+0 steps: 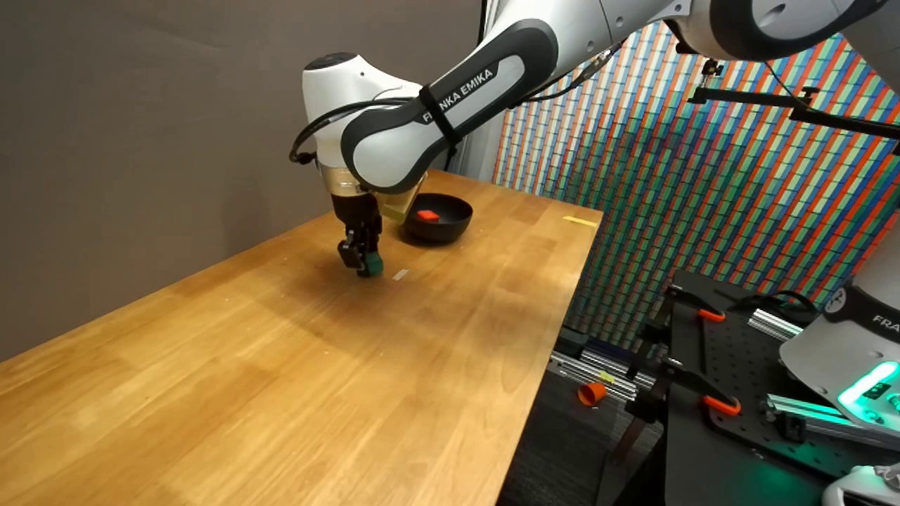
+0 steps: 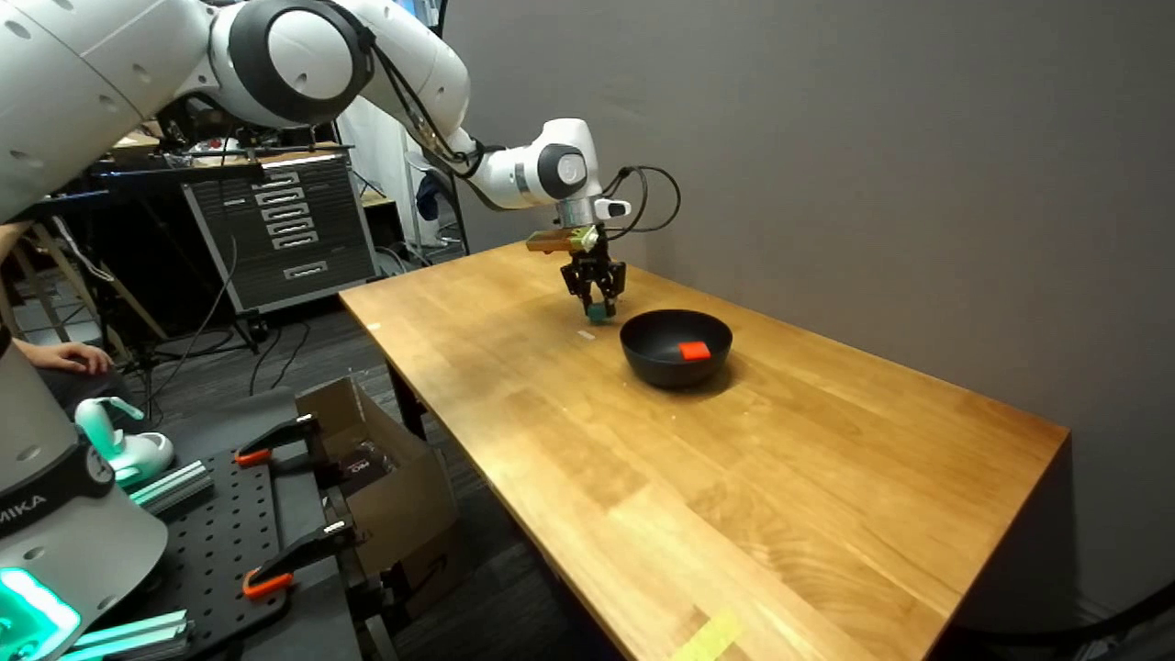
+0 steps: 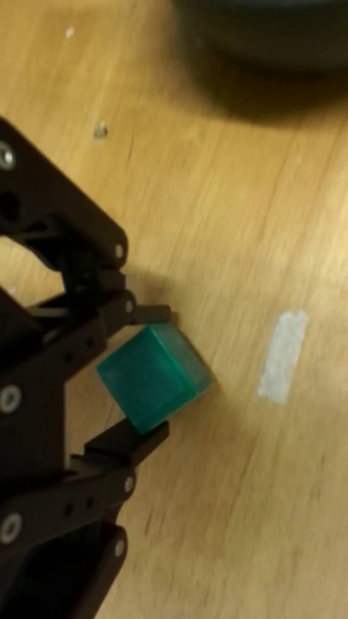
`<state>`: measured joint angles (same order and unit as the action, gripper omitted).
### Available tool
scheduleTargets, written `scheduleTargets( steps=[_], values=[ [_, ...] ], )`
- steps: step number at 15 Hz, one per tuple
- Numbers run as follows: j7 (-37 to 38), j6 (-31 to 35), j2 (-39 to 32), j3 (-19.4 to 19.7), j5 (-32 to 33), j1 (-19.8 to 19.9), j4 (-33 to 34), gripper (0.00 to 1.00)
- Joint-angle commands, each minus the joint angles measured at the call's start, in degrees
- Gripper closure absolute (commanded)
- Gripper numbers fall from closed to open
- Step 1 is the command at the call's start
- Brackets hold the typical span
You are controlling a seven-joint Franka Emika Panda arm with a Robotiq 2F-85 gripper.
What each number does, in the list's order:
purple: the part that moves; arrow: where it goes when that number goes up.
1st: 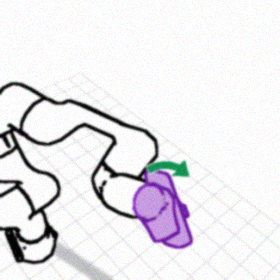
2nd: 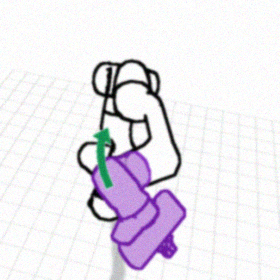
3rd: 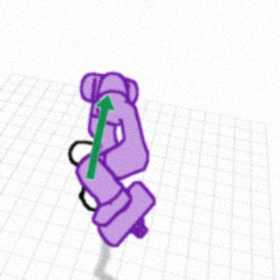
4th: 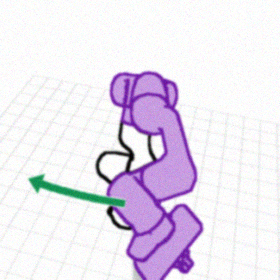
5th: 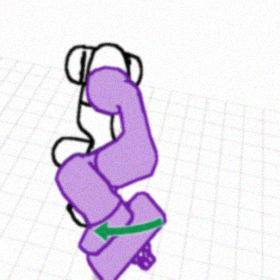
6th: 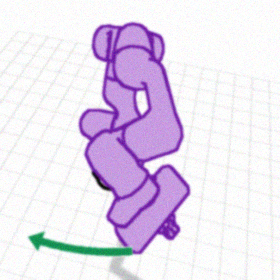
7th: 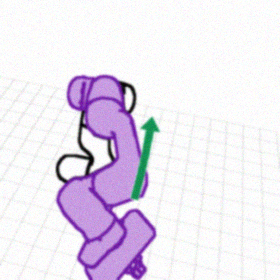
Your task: Put the blocks in the bowl
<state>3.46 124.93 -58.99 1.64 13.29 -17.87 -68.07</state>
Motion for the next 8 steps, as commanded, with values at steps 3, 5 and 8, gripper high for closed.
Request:
scheduleTargets(
  steps=[3, 5, 8],
  values=[
    [12.17, 1.63, 8.85, 8.09, 7.94, -2.33, -8.47, 0.73],
    [16.45, 1.29, 12.53, 10.25, 10.94, -3.16, -12.17, 0.73],
    [23.08, -0.02, 17.26, 12.77, 14.89, -3.68, -17.27, 0.73]
  ],
)
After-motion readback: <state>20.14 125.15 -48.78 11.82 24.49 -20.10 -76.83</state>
